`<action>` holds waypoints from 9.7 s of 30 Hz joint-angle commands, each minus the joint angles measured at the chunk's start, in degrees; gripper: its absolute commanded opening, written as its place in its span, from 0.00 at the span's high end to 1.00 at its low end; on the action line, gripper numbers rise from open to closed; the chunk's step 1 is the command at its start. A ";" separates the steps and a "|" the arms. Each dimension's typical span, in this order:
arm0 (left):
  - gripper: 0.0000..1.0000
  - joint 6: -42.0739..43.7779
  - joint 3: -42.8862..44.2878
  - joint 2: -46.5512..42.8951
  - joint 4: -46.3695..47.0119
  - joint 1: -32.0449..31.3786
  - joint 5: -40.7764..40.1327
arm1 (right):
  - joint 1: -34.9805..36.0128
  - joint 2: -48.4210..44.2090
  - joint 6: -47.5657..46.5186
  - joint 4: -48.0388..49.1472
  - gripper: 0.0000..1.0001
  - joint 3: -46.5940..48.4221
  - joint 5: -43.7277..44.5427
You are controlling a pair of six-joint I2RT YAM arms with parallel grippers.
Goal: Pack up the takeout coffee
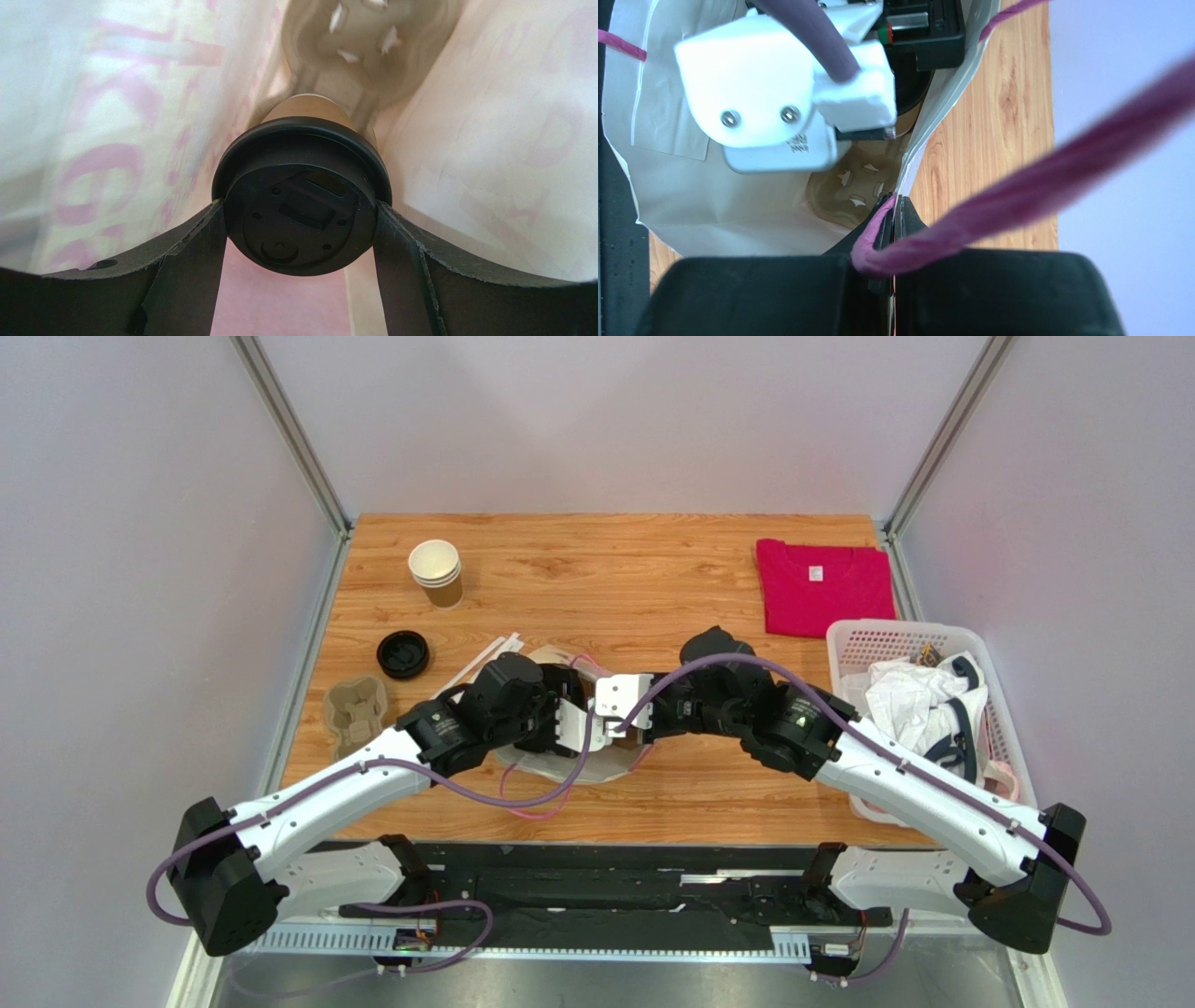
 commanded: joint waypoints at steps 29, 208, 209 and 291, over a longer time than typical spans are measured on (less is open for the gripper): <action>1.00 3.23 3.20 -0.47 -2.68 0.25 -11.60 | 4.28 6.83 5.90 -7.08 1.00 9.76 5.64; 0.01 8.16 45.74 28.36 -30.02 11.23 15.47 | -26.04 29.07 -5.26 -9.37 1.00 26.81 -20.20; 0.01 7.28 45.92 28.10 -29.67 11.75 15.74 | -26.04 28.98 -5.26 -9.37 1.00 26.72 -20.21; 0.53 -31.84 51.28 51.20 -32.39 36.63 5.89 | -24.20 4.11 -16.07 -12.01 1.00 8.27 -28.56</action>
